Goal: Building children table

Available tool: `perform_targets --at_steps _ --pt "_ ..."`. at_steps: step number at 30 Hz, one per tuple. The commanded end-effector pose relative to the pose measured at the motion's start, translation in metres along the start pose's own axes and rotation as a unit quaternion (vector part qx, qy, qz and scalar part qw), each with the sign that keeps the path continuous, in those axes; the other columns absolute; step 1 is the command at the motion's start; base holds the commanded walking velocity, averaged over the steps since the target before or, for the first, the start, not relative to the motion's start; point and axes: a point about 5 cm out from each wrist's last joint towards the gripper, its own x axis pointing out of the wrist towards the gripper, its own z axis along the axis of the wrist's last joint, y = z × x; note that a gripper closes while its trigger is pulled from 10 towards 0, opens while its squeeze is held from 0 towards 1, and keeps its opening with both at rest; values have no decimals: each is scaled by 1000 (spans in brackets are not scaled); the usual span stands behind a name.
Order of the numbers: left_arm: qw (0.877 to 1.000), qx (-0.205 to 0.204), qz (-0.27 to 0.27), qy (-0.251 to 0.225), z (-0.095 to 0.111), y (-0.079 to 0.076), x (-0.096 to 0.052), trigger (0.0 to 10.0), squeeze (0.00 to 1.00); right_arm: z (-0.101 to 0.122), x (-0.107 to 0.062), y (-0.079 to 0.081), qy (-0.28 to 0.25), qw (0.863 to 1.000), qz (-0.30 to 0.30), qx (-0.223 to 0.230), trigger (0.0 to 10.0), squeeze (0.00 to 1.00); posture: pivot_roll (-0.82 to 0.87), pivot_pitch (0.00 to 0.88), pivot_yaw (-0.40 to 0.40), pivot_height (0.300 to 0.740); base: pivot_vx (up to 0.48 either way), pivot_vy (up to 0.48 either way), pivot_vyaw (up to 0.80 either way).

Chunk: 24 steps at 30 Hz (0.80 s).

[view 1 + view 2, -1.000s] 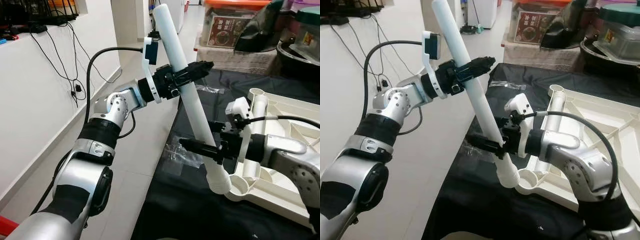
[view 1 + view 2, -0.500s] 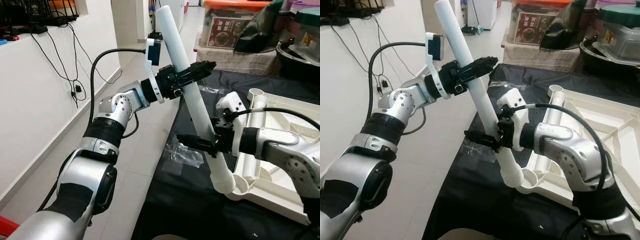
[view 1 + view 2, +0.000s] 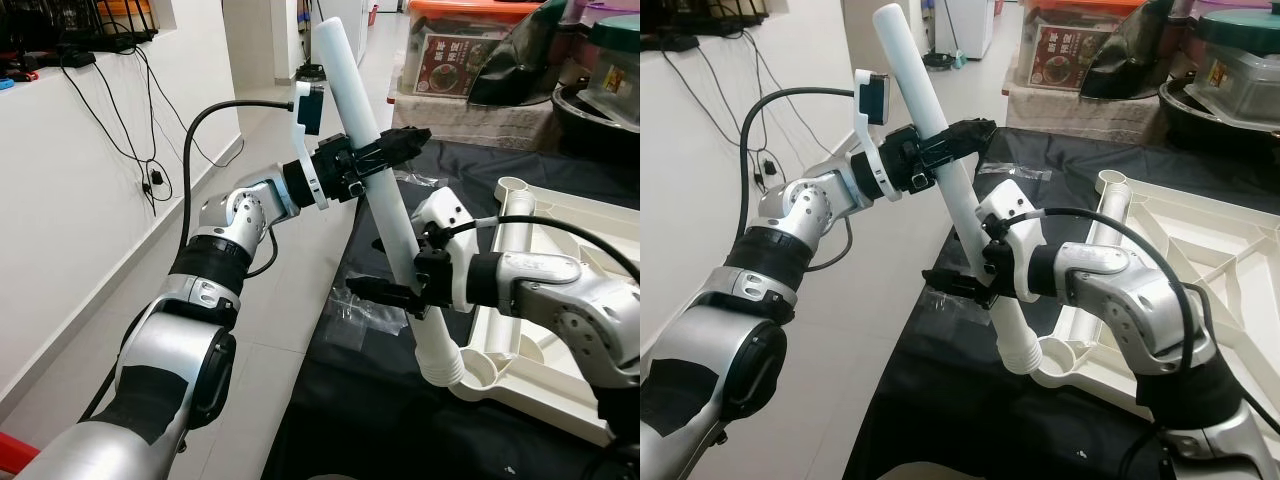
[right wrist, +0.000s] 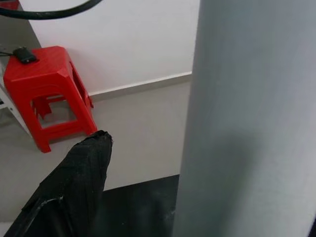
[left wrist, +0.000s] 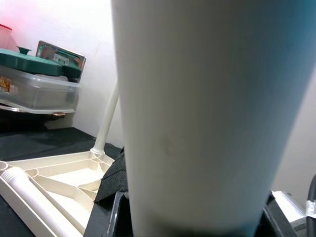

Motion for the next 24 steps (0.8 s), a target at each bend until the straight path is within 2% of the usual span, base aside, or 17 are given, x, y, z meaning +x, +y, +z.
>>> perform_targets --at_steps 1,2,3,4,7,8,21,22,24 --pt "1000 6 -25 -17 9 -6 10 10000 0 -2 8 3 14 1000 8 3 10000 0 27 0 -17 740 0 0 0" --pt "1000 6 -25 -17 9 -6 10 10000 0 -2 8 3 14 1000 8 3 10000 0 27 0 -17 740 0 0 0" --pt "1000 7 -24 -18 9 -6 10 10000 0 -2 8 2 14 1000 7 3 9490 0 27 0 -17 740 0 0 0" --pt "1000 7 -24 -19 9 -6 11 10000 0 -2 9 2 13 1000 7 4 2314 0 27 0 -17 740 0 0 0" --pt "999 7 -24 -19 9 -6 11 10000 0 -1 10 1 13 1000 7 5 2314 0 27 0 -17 740 0 0 0" --pt "999 7 -24 -21 9 -6 12 10000 0 -2 11 1 14 1000 7 5 0 0 27 0 -17 740 0 0 0" --pt "1000 -5 -2 -19 10 -3 13 10000 0 -4 16 -4 14 1000 -4 14 0 0 27 0 -15 740 0 0 0" --pt "1000 -8 8 -21 10 -1 13 10000 1000 -4 16 -4 13 1000 -6 15 0 0 30 0 -18 740 0 0 0" --pt "1000 -11 15 -24 10 0 12 10000 1000 -4 16 -5 13 1000 -8 15 0 0 30 0 -18 740 0 0 0"
